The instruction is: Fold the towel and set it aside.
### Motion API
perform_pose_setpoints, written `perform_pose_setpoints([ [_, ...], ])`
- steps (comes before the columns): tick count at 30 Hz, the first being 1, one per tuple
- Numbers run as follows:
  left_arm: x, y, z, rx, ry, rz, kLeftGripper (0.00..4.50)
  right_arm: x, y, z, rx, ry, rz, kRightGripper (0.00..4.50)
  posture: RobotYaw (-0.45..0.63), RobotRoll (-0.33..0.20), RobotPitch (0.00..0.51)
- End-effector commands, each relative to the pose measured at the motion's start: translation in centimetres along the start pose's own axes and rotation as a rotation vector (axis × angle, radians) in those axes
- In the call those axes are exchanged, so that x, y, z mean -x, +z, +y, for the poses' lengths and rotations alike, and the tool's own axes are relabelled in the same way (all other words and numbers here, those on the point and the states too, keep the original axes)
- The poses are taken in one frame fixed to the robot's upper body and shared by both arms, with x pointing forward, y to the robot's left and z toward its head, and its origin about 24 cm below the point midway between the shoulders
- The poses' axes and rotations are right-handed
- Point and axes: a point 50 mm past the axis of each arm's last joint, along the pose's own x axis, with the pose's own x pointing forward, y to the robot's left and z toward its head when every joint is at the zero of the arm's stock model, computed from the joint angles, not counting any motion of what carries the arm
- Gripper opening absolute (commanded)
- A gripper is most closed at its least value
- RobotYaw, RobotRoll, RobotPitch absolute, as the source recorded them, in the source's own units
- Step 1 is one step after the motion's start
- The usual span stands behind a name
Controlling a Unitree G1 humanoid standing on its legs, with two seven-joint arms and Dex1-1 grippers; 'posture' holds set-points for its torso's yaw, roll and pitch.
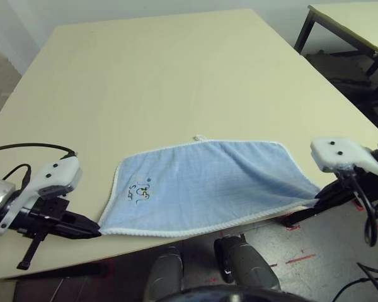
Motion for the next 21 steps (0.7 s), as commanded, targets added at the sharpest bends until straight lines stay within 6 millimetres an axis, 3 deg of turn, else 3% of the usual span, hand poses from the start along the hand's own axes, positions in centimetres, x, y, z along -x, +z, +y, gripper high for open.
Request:
perform_pose_setpoints([
  [1, 1.2, 0.3, 0.8, 0.025, 0.053, -0.039, 0.00, 0.6, 0.7, -1.8, -0.042, -0.057, -0.052, 0.02, -0.10, 0.000, 0.103],
  [11, 3.6, 0.0, 3.5, 0.063, 0.169, -0.076, 0.00, 2.0, 1.9, -6.2, -0.129, -0.199, -0.125, 0.02, -0.11, 0.000, 0.107],
  [21, 4.4, 0.1, 5.4, 0.044, 0.237, -0.085, 0.00, 2.3, 3.1, -9.7, -0.180, -0.354, -0.187, 0.02, -0.10, 0.000, 0.121],
])
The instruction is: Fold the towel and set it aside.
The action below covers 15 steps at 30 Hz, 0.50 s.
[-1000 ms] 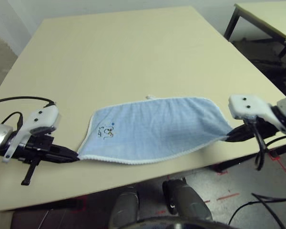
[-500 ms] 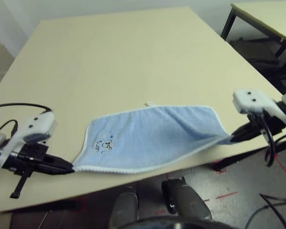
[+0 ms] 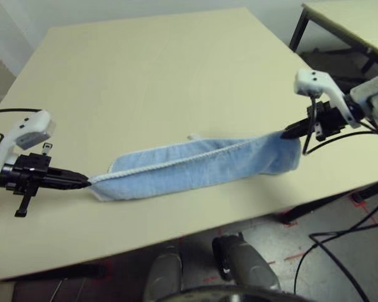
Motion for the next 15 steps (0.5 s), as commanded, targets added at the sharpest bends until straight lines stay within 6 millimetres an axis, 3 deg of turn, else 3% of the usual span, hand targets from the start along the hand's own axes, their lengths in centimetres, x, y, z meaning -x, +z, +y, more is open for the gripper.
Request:
perform_pose_setpoints([
  [1, -0.1, -0.1, 0.6, -0.003, 0.016, 0.007, 0.00, -0.2, 0.2, -0.9, 0.000, -0.056, 0.003, 0.02, -0.10, 0.000, 0.121],
  [15, 0.5, 0.7, 3.9, -0.093, 0.123, 0.056, 0.00, -1.3, 0.3, -1.5, -0.001, -0.084, -0.001, 0.02, -0.10, 0.000, 0.121],
])
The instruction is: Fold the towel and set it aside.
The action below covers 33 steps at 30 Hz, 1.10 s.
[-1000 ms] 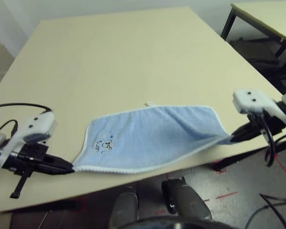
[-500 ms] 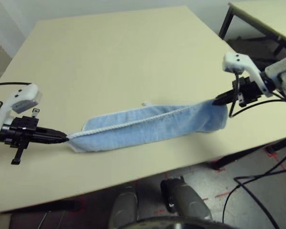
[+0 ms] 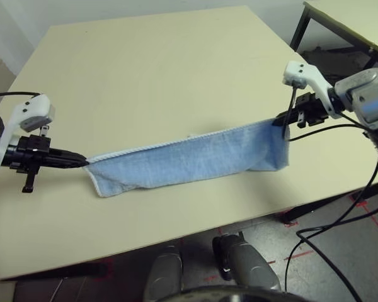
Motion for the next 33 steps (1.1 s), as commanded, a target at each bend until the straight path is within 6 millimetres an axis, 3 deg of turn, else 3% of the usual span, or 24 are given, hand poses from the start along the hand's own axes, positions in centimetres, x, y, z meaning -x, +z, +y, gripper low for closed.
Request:
perform_pose_setpoints([
  [1, -0.6, -0.6, 0.3, 0.005, -0.018, 0.040, 0.00, 0.0, 0.0, -0.1, 0.002, -0.021, -0.002, 0.02, -0.11, 0.000, 0.120],
  [5, -1.4, -1.1, 0.3, -0.005, -0.041, 0.071, 0.00, -0.4, 0.0, 0.0, -0.006, -0.029, -0.018, 0.02, -0.11, 0.000, 0.119],
  [8, -1.6, -1.4, 0.3, -0.011, -0.040, 0.089, 0.66, -0.4, 0.0, 0.0, -0.008, -0.035, -0.028, 0.96, -0.11, 0.000, 0.118],
  [18, -0.8, -1.8, 1.3, -0.074, 0.085, 0.132, 4.11, 0.1, -0.2, -0.6, -0.006, -0.112, -0.046, 4.50, -0.11, 0.000, 0.110],
  [19, -0.6, -1.8, 1.4, -0.080, 0.105, 0.132, 4.44, 0.3, -0.2, -0.6, -0.001, -0.124, -0.049, 4.50, -0.11, 0.000, 0.110],
  [23, 0.0, -1.8, 1.6, -0.102, 0.152, 0.133, 4.47, 1.0, -0.3, -0.4, 0.042, -0.161, -0.051, 4.50, -0.12, 0.000, 0.111],
  [28, -1.0, -1.3, 0.4, -0.129, 0.159, 0.063, 4.47, 0.2, 0.1, 2.9, 0.162, -0.144, -0.126, 4.50, -0.12, 0.000, 0.115],
  [33, -3.9, 0.1, -2.1, -0.139, 0.185, -0.083, 4.47, -2.5, -0.7, 6.6, 0.094, -0.196, -0.262, 4.50, -0.12, 0.000, 0.129],
])
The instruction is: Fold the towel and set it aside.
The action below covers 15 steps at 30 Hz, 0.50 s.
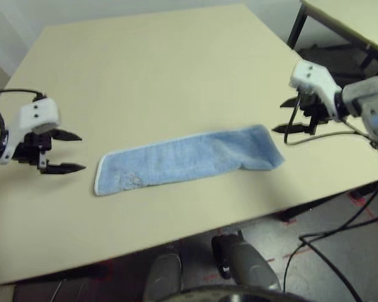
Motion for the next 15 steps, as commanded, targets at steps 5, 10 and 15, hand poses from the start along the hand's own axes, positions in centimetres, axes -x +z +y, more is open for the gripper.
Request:
perform_pose_setpoints([
  [5, -3.4, 2.7, -3.6, 0.092, 0.114, -0.232, 4.50, -2.3, -0.7, 3.4, -0.105, -0.195, -0.180, 3.31, -0.12, 0.000, 0.136],
  [10, -5.1, 2.7, -4.6, 0.196, 0.188, -0.292, 3.55, -4.2, -1.6, 3.1, -0.173, -0.319, -0.220, 1.40, -0.11, 0.000, 0.139],
  [15, -6.4, 1.7, -4.7, 0.285, 0.283, -0.307, 1.81, -5.4, -3.2, 2.5, -0.227, -0.402, -0.202, 0.00, -0.10, 0.000, 0.140],
])
